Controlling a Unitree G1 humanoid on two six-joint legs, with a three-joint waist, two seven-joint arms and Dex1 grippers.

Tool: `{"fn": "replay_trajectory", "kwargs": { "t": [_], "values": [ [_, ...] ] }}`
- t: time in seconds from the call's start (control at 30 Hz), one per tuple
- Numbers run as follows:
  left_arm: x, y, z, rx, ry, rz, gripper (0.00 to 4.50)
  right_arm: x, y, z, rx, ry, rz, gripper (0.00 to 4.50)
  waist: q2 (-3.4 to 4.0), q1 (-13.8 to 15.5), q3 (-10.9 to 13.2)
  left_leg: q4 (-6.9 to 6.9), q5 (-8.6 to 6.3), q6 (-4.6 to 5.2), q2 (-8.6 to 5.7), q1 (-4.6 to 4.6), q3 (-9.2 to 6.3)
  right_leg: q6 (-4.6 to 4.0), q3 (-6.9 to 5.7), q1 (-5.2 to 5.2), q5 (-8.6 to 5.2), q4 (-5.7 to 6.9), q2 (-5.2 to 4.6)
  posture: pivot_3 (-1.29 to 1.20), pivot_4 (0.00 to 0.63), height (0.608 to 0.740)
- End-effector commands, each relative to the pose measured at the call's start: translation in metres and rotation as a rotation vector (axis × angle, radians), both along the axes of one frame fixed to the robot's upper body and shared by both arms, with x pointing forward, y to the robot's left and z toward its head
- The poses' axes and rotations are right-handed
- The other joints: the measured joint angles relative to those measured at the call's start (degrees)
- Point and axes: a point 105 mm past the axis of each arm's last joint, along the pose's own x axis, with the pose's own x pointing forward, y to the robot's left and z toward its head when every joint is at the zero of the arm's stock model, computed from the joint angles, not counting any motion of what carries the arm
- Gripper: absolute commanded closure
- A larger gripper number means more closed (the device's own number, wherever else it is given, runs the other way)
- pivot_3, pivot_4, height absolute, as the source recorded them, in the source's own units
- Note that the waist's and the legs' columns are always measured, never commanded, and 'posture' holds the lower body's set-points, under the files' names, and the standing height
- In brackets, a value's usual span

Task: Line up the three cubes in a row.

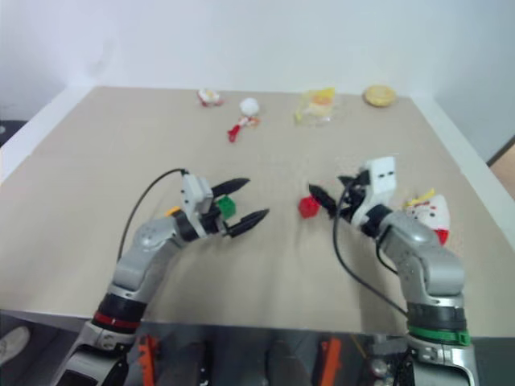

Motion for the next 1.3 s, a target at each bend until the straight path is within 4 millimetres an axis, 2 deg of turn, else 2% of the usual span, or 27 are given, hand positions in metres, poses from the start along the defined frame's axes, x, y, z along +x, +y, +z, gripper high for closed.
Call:
{"fn": "replay_trajectory", "kwargs": {
  "t": [0.03, 0.43, 0.57, 0.73, 0.77, 0.8, 0.93, 1.03, 1.2, 1.3],
  "values": [
    [-0.007, -0.001, 0.013, -0.025, -0.044, -0.013, 0.00, 0.007, 0.002, -0.005, -0.028, 0.007, -0.043, 0.02, 0.00, -0.01, 0.00, 0.00, 0.00, 0.00, 0.01, 0.00, -0.01, 0.00, 0.00, 0.00, 0.00, 0.00, 0.01, 0.00, 0.150, 0.738],
    [-0.007, -0.003, 0.014, -0.021, -0.044, -0.015, 0.00, 0.018, 0.017, -0.025, -0.024, 0.063, -0.099, 0.02, 0.00, -0.04, 0.00, -0.03, 0.00, 0.00, 0.01, 0.01, -0.01, -0.01, 0.00, -0.01, 0.01, 0.00, 0.03, 0.00, 0.150, 0.738],
    [-0.007, -0.004, 0.014, -0.022, -0.047, -0.017, 0.00, 0.018, 0.020, -0.031, -0.034, 0.087, -0.100, 1.11, 0.00, -0.05, 0.00, -0.03, 0.00, 0.00, 0.01, 0.00, -0.01, -0.01, 0.00, -0.02, 0.01, 0.00, 0.03, 0.00, 0.150, 0.738],
    [-0.007, -0.004, 0.015, -0.022, -0.049, -0.015, 0.00, 0.018, 0.019, -0.029, -0.043, 0.081, -0.102, 2.91, 0.00, -0.06, 0.00, -0.04, 0.00, 0.00, 0.01, 0.00, -0.02, -0.01, 0.00, -0.02, 0.01, 0.00, 0.03, 0.00, 0.150, 0.738],
    [-0.007, -0.003, 0.015, -0.022, -0.048, -0.015, 0.00, 0.018, 0.018, -0.027, -0.045, 0.073, -0.098, 3.19, 0.00, -0.06, 0.00, -0.04, 0.00, 0.00, 0.01, 0.00, -0.02, -0.01, 0.00, -0.02, 0.01, 0.00, 0.03, 0.00, 0.150, 0.738],
    [-0.007, -0.002, 0.015, -0.022, -0.047, -0.014, 0.00, 0.018, 0.017, -0.024, -0.048, 0.063, -0.090, 3.22, 0.00, -0.07, 0.00, -0.04, 0.00, 0.00, 0.01, 0.01, -0.02, -0.01, 0.00, -0.02, 0.01, 0.00, 0.03, 0.00, 0.150, 0.738],
    [-0.013, 0.009, 0.012, -0.002, -0.040, -0.033, 0.00, 0.004, 0.033, 0.006, -0.062, -0.043, 0.151, 3.22, 0.01, -0.09, 0.01, -0.04, 0.00, 0.00, 0.01, 0.00, -0.02, -0.01, 0.00, -0.02, 0.00, 0.00, 0.03, 0.00, 0.150, 0.738],
    [-0.022, 0.021, 0.003, 0.054, -0.031, -0.078, 0.00, -0.014, 0.042, 0.013, -0.147, -0.073, 0.388, 3.22, 0.01, -0.15, 0.01, -0.12, 0.00, 0.00, 0.02, 0.04, -0.01, 0.01, 0.00, -0.03, -0.01, 0.00, 0.04, 0.00, 0.150, 0.738],
    [-0.037, 0.040, -0.012, 0.149, -0.003, -0.169, 0.00, -0.053, 0.052, 0.009, -0.256, -0.075, 0.817, 3.22, -0.01, -0.13, 0.02, -0.23, 0.00, 0.00, 0.09, 0.09, -0.07, -0.17, -0.11, -0.03, -0.12, 0.00, 0.09, 0.00, 0.150, 0.738],
    [-0.045, 0.047, -0.017, 0.184, 0.014, -0.213, 0.00, -0.066, 0.052, -0.005, -0.324, -0.032, 0.982, 3.22, -0.03, -0.13, 0.04, -0.22, 0.00, -0.01, 0.10, 0.08, -0.08, -0.19, -0.13, -0.04, -0.14, 0.00, 0.09, 0.00, 0.150, 0.738]
  ]
}}
